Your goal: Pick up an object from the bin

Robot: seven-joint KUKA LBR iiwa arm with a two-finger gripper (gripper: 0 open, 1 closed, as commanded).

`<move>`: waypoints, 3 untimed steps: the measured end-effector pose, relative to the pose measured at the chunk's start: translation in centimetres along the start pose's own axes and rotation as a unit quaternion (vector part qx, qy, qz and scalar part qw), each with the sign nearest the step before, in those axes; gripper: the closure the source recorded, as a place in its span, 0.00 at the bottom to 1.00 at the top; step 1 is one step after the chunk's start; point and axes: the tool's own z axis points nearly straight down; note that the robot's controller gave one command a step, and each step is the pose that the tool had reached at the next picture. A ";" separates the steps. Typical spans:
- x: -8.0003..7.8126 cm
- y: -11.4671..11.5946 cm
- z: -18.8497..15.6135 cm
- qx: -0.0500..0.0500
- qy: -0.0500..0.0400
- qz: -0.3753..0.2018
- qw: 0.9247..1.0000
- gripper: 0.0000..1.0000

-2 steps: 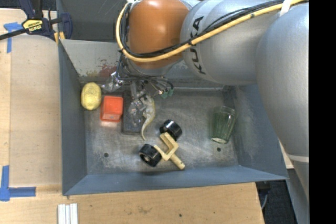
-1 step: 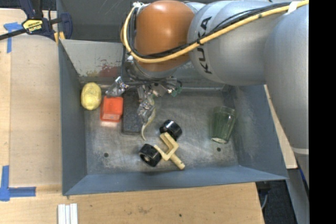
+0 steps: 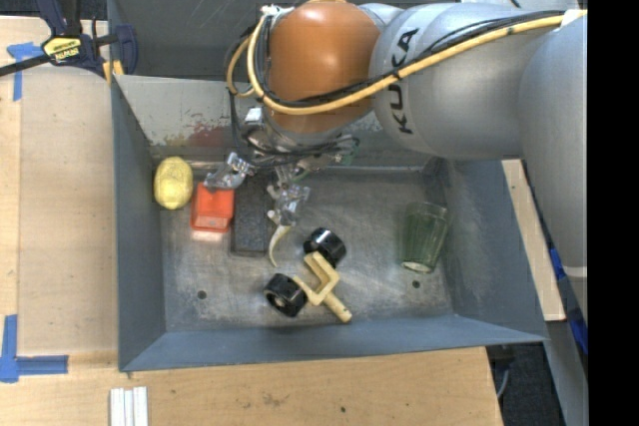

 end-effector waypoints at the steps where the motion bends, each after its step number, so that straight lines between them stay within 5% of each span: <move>1: 0.7 -1.4 0.4 0.003 -0.009 -0.090 0.996 0.00; 2: 2.0 0.5 -6.4 -0.004 0.006 -0.012 1.000 1.00; 3: 2.0 0.5 -6.4 -0.005 0.006 -0.011 1.000 1.00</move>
Offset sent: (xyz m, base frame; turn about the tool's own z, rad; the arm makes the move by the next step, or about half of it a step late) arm -0.0154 -0.0161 0.0628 -0.0266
